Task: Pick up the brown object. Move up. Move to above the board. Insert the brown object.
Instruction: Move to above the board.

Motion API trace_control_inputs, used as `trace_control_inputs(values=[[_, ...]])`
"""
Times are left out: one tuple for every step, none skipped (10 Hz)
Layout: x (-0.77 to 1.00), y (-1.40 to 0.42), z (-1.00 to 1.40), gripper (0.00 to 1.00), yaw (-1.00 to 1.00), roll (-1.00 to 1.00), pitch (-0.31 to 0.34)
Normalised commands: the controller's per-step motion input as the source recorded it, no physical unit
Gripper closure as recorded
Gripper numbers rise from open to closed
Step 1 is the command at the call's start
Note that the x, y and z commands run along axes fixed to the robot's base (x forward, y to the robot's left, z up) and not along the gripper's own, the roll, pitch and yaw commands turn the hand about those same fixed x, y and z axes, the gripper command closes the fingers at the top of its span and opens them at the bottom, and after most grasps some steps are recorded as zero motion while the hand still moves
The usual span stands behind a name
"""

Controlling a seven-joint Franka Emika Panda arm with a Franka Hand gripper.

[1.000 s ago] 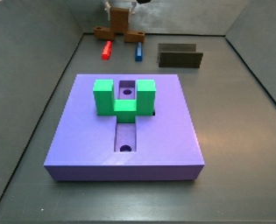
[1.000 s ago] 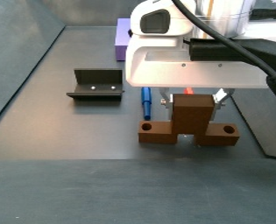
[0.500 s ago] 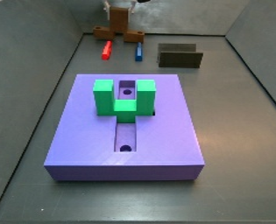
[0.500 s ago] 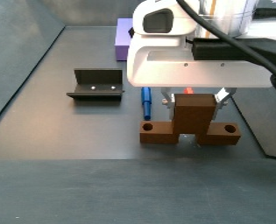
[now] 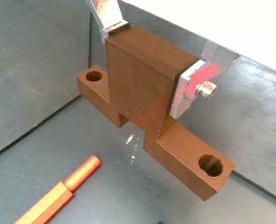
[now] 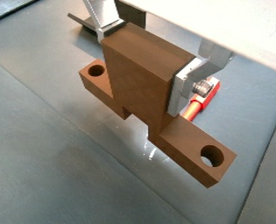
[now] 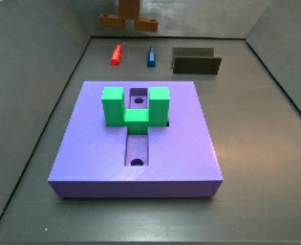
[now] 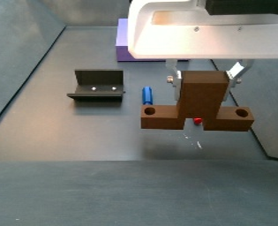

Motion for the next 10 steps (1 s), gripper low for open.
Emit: trace_control_inputs(values=[[-0.03, 0.01, 1.4, 1.0, 0.0, -0.06, 0.026], [-0.06, 0.0, 1.4, 1.0, 0.0, -0.01, 0.023], [-0.02, 0.0, 1.4, 1.0, 0.0, 0.01, 0.013], [0.03, 0.01, 0.94, 1.0, 0.0, -0.01, 0.08], [0.03, 0.01, 0.73, 1.0, 0.0, -0.01, 0.088], [0.02, -0.01, 0.34, 1.0, 0.01, 0.01, 0.066], [0.01, 0.0, 0.21, 1.0, 0.01, 0.01, 0.051], [0.17, -1.4, 0.13, 1.0, 0.29, -0.1, 0.08], [0.17, -1.4, 0.12, 1.0, 0.26, -0.04, 0.066], [0.17, -1.4, 0.12, 1.0, 0.21, -0.02, 0.042]])
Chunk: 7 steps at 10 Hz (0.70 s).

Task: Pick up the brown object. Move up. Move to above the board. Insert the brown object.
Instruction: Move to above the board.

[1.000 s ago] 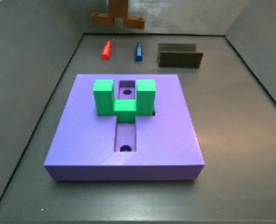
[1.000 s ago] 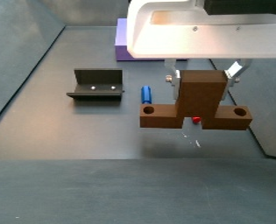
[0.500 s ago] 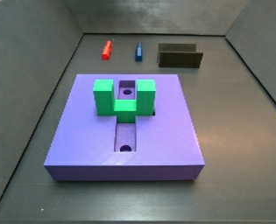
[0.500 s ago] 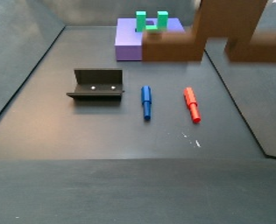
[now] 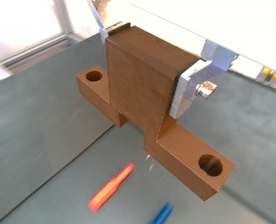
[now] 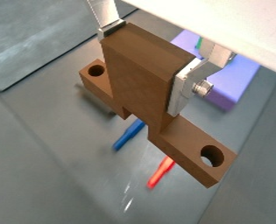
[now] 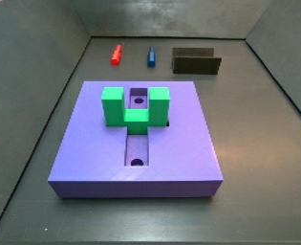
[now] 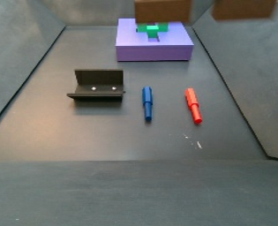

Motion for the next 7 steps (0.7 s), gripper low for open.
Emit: trace_control_inputs(values=[[0.16, -1.4, 0.13, 1.0, 0.07, -0.04, -0.004], [0.16, -1.4, 0.13, 1.0, 0.05, -0.02, 0.004], [0.16, -1.4, 0.13, 1.0, 0.02, -0.01, 0.012], [0.16, -1.4, 0.13, 1.0, 0.01, -0.03, 0.012], [0.17, -1.4, 0.14, 1.0, 0.01, 0.01, 0.038], [0.18, -1.4, 0.15, 1.0, 0.01, 0.01, 0.059], [0.2, -1.4, 0.15, 1.0, 0.0, 0.0, 0.095]])
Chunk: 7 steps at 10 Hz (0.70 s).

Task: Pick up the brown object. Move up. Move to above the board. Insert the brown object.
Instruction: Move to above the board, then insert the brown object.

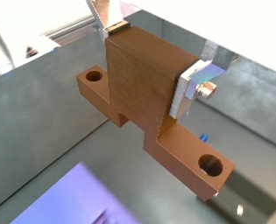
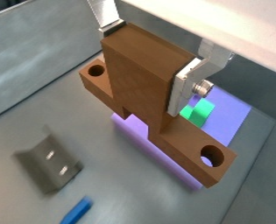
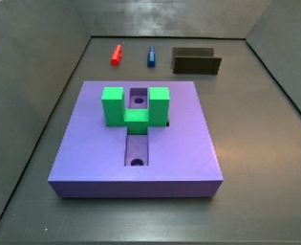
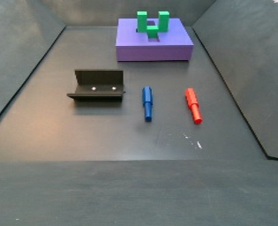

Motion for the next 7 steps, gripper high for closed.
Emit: trace_control_inputs(values=[[0.22, -1.4, 0.15, 1.0, 0.0, 0.0, 0.112], [0.26, -1.4, 0.16, 1.0, 0.0, 0.01, 0.15], [0.3, -1.4, 0.19, 1.0, 0.01, 0.01, 0.159], [0.15, -0.56, 0.08, 1.0, 0.01, 0.02, 0.167], [0.12, -0.3, 0.06, 1.0, 0.0, 0.02, 0.157], [0.19, -0.08, -0.2, 1.0, -0.3, -0.11, 0.0], [0.1, -0.12, -0.28, 1.0, -0.54, -0.13, -0.003]])
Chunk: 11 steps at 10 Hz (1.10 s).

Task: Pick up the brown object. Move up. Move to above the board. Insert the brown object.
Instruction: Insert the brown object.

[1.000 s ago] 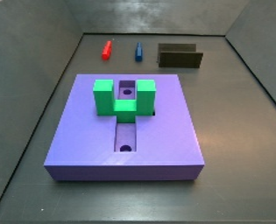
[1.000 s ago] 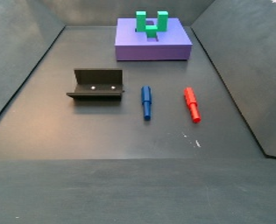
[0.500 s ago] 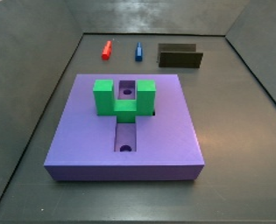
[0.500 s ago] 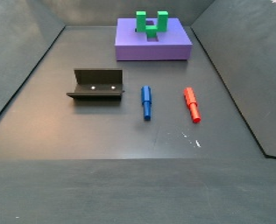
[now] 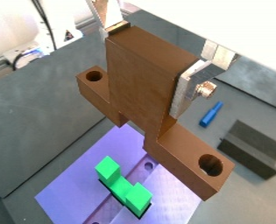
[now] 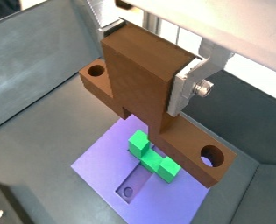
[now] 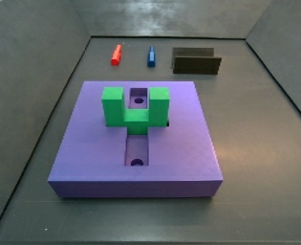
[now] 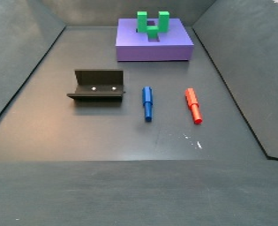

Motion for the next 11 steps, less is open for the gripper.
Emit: trace_control_inputs(values=[[0.0, -0.13, -0.2, 1.0, -0.93, -0.1, -0.079], [0.0, -0.05, -0.21, 1.0, -1.0, -0.1, -0.057], [0.0, -0.05, -0.23, 1.0, -1.0, -0.09, -0.067], [0.0, -0.05, -0.23, 1.0, -1.0, -0.09, -0.067], [0.0, -0.06, -0.22, 1.0, -1.0, -0.08, -0.036], [0.0, -0.05, -0.25, 1.0, -1.0, -0.08, -0.047], [0.0, -0.05, -0.27, 1.0, -1.0, -0.07, -0.047], [0.0, -0.05, -0.29, 1.0, -1.0, -0.06, -0.036], [0.0, -0.05, -0.29, 1.0, -1.0, -0.06, -0.036], [0.0, -0.05, -0.27, 1.0, -1.0, -0.06, -0.011], [0.0, -0.03, -0.25, 1.0, -1.0, -0.07, 0.0]])
